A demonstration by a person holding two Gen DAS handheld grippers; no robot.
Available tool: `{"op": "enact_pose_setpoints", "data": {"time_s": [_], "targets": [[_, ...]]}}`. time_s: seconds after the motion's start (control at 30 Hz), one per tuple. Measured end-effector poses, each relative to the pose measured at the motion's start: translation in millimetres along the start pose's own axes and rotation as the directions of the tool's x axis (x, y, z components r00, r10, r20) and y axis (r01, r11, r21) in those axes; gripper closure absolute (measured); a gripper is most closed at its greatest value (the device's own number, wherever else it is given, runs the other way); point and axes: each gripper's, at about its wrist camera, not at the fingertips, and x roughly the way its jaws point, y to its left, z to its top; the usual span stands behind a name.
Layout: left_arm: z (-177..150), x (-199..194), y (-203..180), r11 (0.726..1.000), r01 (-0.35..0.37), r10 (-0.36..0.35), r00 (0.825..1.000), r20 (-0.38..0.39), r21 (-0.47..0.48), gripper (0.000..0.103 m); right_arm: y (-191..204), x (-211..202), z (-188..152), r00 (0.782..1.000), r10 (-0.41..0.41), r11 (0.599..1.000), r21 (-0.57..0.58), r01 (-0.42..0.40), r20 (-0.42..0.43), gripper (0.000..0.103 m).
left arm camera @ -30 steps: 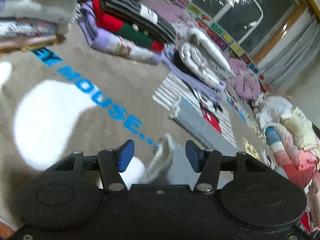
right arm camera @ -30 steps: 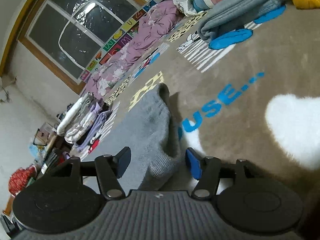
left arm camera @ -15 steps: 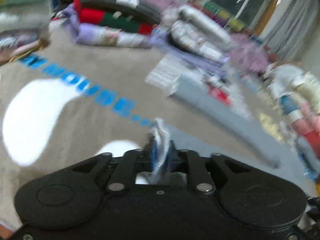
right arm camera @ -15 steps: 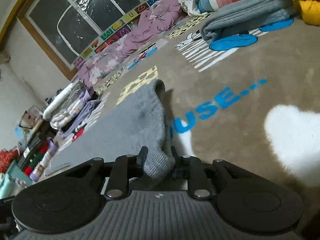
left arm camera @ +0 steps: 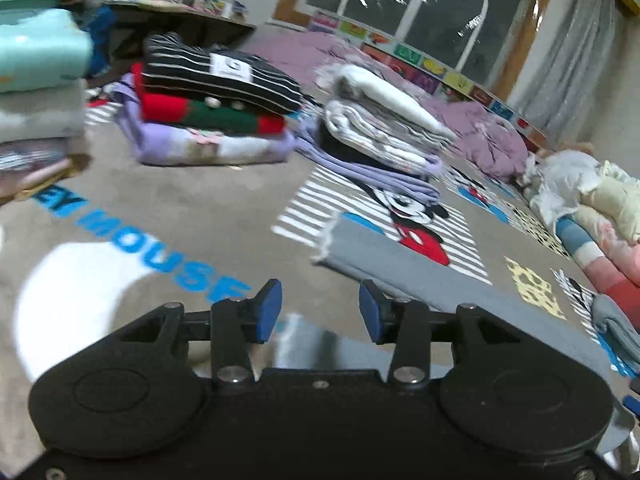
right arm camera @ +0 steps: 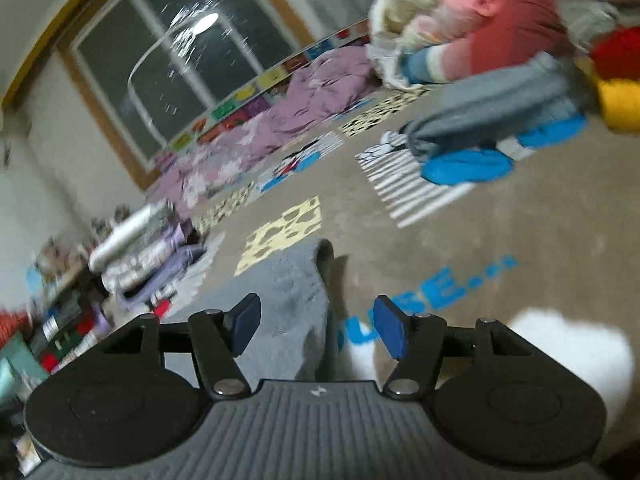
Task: Fold clothes
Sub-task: 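Open both grippers and lift them off the folded sweatpants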
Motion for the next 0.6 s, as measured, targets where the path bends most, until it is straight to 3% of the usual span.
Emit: {"op": "enact_pose_setpoints", "data": {"time_s": [0.1,0.27,0.43,0.6], "targets": [[15,18,-4,0.999,0.039,-0.040,0.999,-0.025,-0.034,0.057,-3,18,13,0.999,0.022,1.000,-0.020,-0.023,-0.046,0.039],[37,57,1,0.979,0.068,-0.084,0.993,-0.076,-0.194,0.053,-9,48,34,0.995,0.042,0.999,-0.030,-0.045,-0.095,0.037],[36,92,7,0.958,0.019,-0.071,0.982,-0.173,-0.287,0.053,-11,77,47,0.988,0.077,0.996,-0.039,-0.083,-0.136,0.035],[35,113,8,0.958,-0.002,-0.056,0.979,-0.194,-0.287,0.053,-14,100,46,0.971,0.141,0.988,-0.033,-0.150,-0.196,0.035]]}}
